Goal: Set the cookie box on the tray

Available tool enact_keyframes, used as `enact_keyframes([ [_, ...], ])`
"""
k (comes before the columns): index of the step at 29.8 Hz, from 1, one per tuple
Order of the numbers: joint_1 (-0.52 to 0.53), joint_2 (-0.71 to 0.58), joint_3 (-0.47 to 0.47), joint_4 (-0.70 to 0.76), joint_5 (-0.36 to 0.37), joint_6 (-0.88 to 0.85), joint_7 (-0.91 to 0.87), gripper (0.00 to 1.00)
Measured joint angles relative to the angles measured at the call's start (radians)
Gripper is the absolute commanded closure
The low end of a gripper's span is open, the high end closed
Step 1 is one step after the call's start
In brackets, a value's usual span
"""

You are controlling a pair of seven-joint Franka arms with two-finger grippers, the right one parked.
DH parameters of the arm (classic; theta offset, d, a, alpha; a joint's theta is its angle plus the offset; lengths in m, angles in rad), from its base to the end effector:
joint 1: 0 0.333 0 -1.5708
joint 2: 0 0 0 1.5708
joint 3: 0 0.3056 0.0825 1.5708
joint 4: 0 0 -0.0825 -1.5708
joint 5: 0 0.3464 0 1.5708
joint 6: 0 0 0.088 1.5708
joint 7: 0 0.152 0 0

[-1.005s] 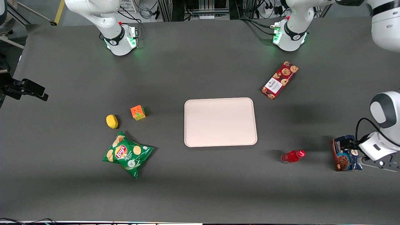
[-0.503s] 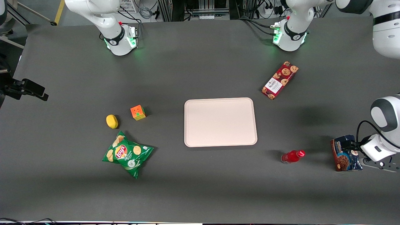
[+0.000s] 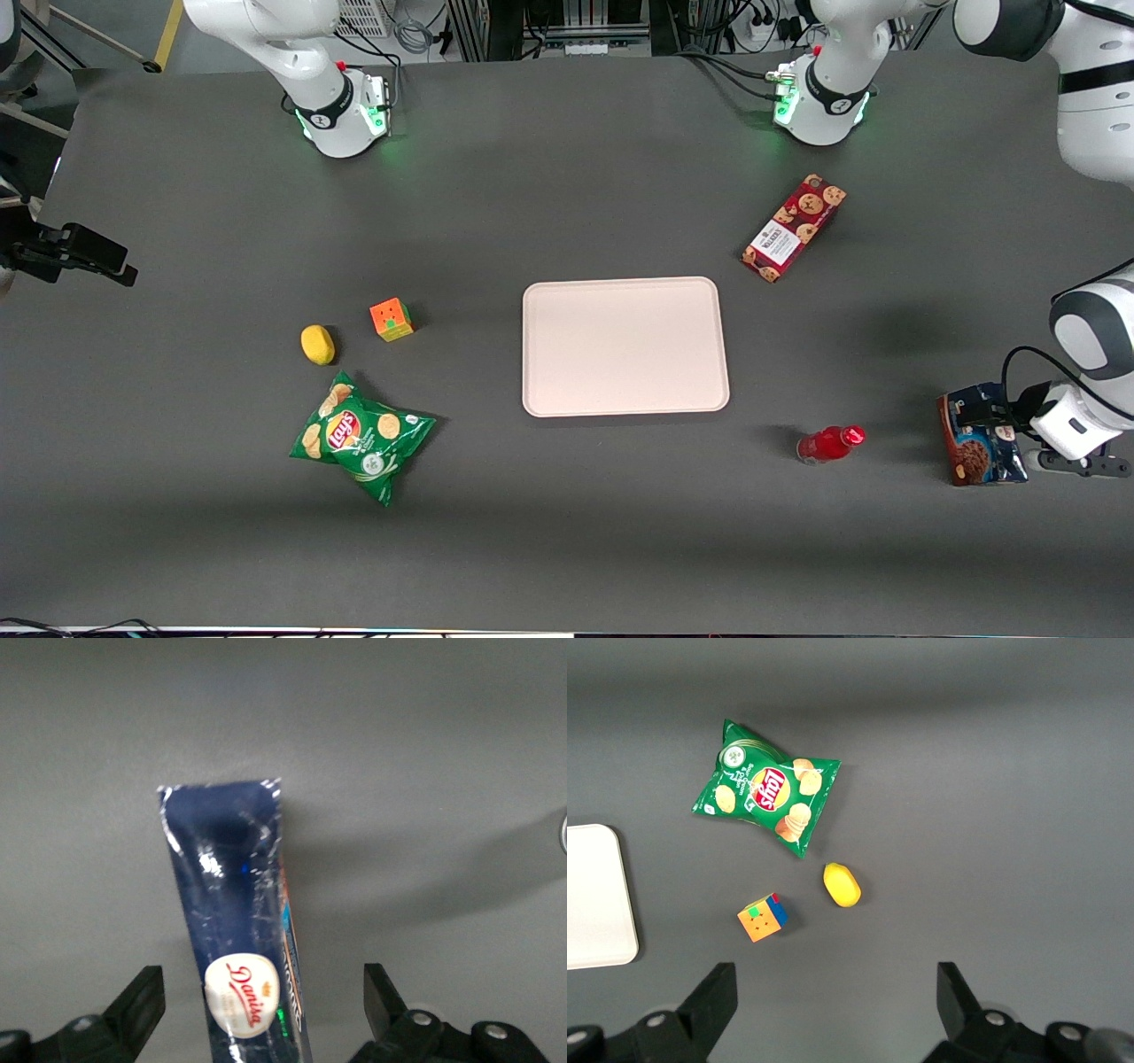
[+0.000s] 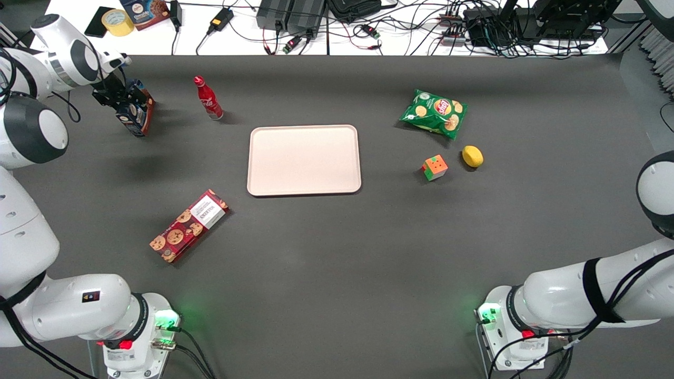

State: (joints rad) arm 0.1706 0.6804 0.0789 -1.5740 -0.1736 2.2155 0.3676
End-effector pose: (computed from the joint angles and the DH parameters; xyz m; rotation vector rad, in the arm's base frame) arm 0.6436 0.1461 0.2099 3.0478 -0.0424 -0.0111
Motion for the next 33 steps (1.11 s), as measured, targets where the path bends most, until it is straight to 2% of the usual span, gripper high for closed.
enact_keyframes([
  [6,-0.003,0.002,-0.001,-0.001,0.0,0.002,-0.016,0.12],
  [9,-0.004,0.002,-0.001,-0.001,0.001,0.004,-0.017,0.31],
  [11,-0.005,0.002,-0.001,-0.001,0.001,0.005,-0.018,0.55],
  [13,-0.006,0.002,-0.001,-0.001,0.001,0.008,-0.02,0.7],
  [16,-0.008,0.002,-0.001,0.0,0.001,0.012,-0.02,0.77],
  [19,-0.01,0.002,-0.001,0.001,0.001,0.015,-0.021,0.96],
  [21,-0.011,0.002,-0.001,0.003,0.002,0.017,-0.021,1.0],
  [27,-0.016,-0.002,-0.002,0.026,0.006,0.016,-0.02,1.0],
  [33,-0.033,-0.039,-0.006,0.07,0.052,-0.042,-0.026,1.0],
])
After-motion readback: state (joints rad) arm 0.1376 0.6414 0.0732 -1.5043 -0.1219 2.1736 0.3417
